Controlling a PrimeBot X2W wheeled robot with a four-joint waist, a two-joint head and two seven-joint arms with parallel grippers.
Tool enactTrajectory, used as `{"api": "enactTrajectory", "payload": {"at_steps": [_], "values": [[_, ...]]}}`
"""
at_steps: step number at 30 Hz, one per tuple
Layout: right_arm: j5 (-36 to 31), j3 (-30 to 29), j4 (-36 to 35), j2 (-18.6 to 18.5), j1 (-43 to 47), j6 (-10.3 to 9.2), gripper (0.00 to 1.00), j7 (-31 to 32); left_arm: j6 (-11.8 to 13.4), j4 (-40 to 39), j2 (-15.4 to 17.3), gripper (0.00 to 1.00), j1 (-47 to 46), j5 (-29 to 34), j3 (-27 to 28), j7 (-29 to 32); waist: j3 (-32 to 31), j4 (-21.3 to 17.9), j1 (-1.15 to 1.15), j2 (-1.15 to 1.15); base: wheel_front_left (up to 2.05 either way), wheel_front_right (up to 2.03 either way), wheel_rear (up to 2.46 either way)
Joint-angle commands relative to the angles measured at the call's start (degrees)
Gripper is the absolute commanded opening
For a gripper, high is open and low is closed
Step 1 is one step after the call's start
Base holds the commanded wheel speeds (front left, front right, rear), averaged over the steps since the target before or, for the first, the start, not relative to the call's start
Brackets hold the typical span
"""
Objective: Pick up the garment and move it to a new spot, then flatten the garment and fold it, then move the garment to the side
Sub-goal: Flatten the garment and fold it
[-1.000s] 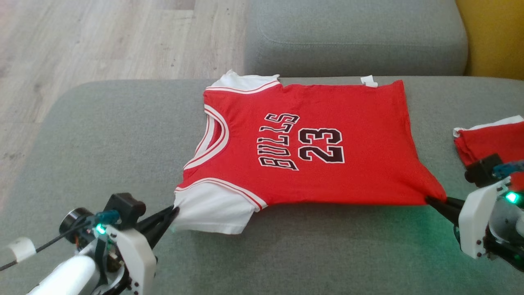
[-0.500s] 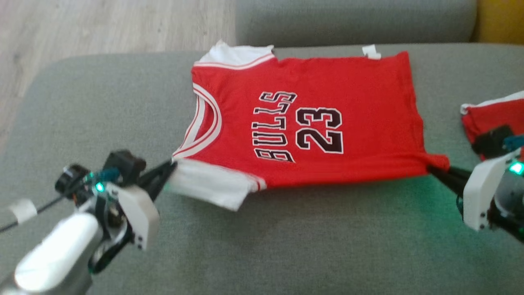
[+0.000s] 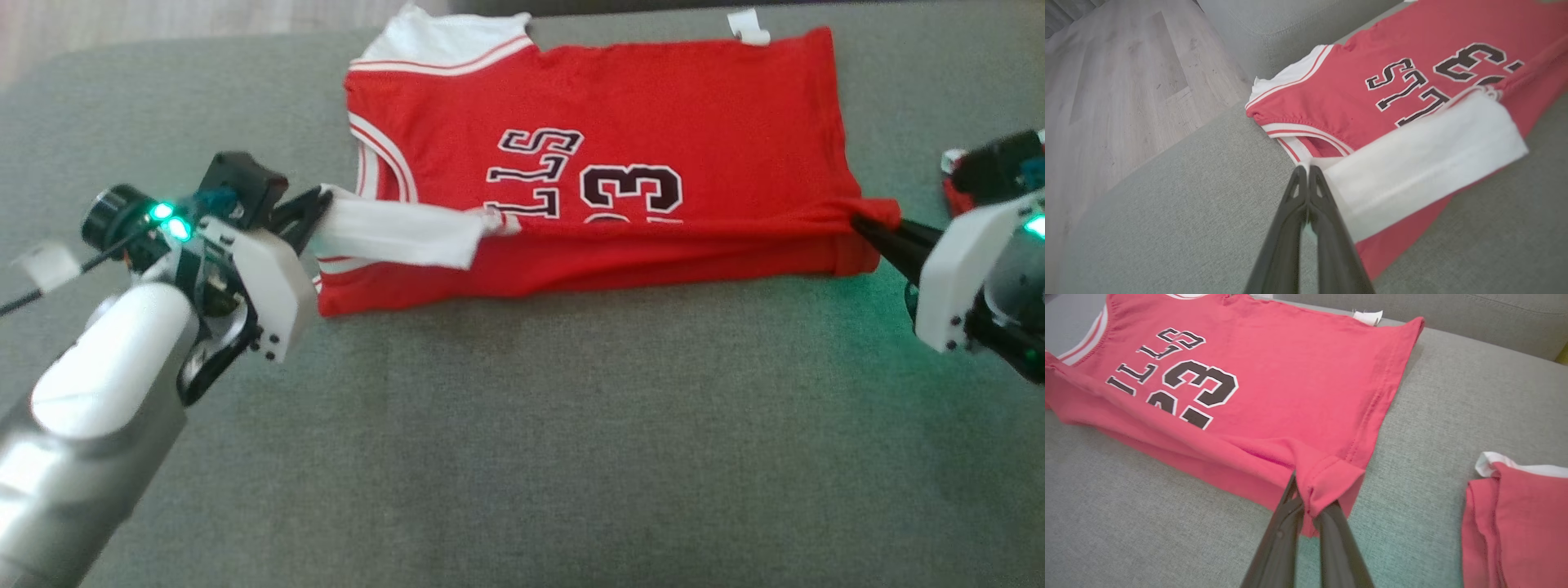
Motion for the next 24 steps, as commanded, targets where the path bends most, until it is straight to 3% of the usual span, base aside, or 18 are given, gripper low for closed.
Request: {"api": "enactTrajectory", "payload": {"at_steps": [1,6,7,8,16,21,24], "values": [[-0.6,-0.1,0.2,-0.4,-1.2,-0.05,0.00,0.1,0.0,0.6,1.6,0.00,-4.6,1.1,1.6,0.4,1.3,-0.9,-0.01,0.00,0.00,0.00,0.00],[-1.2,0.5,3.0,1.1,-4.7,-0.05,0.00,-0.1,0.3,6.5,-0.9,0.00,-9.4,3.5,-0.1,0.4,3.8,-1.5,-0.01,0.00,0.00,0.00,0.00],[-1.8,0.4,3.8,1.5,-5.5,-0.05,0.45,-1.2,1.0,7.7,-1.5,0.00,-10.3,4.1,-0.1,-0.3,4.1,-1.6,-0.01,0.00,0.00,0.00,0.00],[-2.3,0.1,5.0,2.0,-6.2,-0.05,1.00,-2.2,2.2,8.9,-2.3,0.99,-11.1,4.4,0.4,-1.5,4.4,-1.7,-0.01,0.00,0.00,0.00,0.00],[-3.7,-5.8,13.8,7.8,-8.9,-0.05,1.00,-19.2,11.1,15.8,-8.2,1.00,-14.9,5.6,5.0,-17.3,4.0,-1.9,-0.01,0.00,0.00,0.00,0.00],[-3.7,-12.6,16.8,11.6,-7.9,-0.05,1.00,-27.8,13.8,16.1,-11.9,1.00,-12.8,3.7,8.5,-30.1,1.1,-1.9,-0.01,0.00,0.00,0.00,0.00],[-7.3,-22.1,14.6,13.6,-6.6,-0.05,1.00,-28.2,14.7,13.8,-13.5,1.00,-9.9,2.9,10.5,-32.8,-0.6,-1.9,-0.01,0.00,0.00,0.00,0.00]]}}
